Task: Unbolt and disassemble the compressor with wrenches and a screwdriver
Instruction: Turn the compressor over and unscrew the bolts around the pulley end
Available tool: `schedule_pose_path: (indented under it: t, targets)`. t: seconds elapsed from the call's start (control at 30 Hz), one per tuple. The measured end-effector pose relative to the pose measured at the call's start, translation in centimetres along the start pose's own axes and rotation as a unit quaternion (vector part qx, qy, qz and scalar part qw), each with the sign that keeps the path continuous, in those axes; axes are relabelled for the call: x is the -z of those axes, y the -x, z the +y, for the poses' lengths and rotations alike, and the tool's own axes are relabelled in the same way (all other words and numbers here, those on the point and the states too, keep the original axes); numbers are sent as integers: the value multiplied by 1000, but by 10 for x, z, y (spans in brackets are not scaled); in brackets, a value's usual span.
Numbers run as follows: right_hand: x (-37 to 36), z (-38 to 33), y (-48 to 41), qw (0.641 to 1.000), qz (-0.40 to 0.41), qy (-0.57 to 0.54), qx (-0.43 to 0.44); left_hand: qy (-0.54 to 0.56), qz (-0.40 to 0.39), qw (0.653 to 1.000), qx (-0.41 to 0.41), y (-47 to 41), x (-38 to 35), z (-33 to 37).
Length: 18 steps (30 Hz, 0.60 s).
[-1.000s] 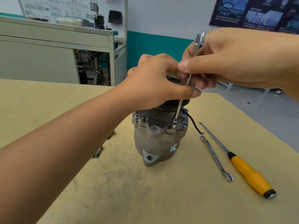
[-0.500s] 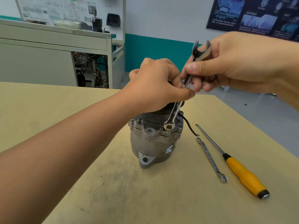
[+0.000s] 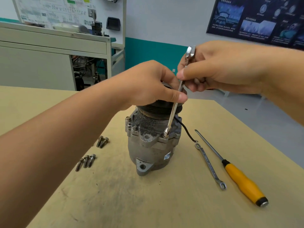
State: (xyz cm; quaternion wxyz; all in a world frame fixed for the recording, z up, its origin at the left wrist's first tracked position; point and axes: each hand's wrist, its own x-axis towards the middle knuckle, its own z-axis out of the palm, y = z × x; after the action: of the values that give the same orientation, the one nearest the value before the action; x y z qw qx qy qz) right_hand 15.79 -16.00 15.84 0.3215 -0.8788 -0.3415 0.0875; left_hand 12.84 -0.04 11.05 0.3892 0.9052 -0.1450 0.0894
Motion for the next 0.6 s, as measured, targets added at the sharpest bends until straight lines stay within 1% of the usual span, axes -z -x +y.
schedule_pose_path:
  t: [0.1,0.2,0.33,0.47,0.53,0.6]
  targets:
    - [-5,-1,-3,998,47,52,0,5,39,999,7,-3,-5,0]
    - [-8,-2,-3,996,59,72,9,4,54,998,17,-5,-5,-1]
    - [-7,-2,-2,996,57,62,17,14,55,998,18,-5,-6,-2]
    - [-11,-3,-6,997,70,25,25,15,54,998,19,-3,-3,-1]
    - [-12,-4,-6,998,53,13,40,13,52,998,24,0,-2,-2]
    - [-12,-5,-4,998,16,-13,53,7,56,998,21,4,-2,-1]
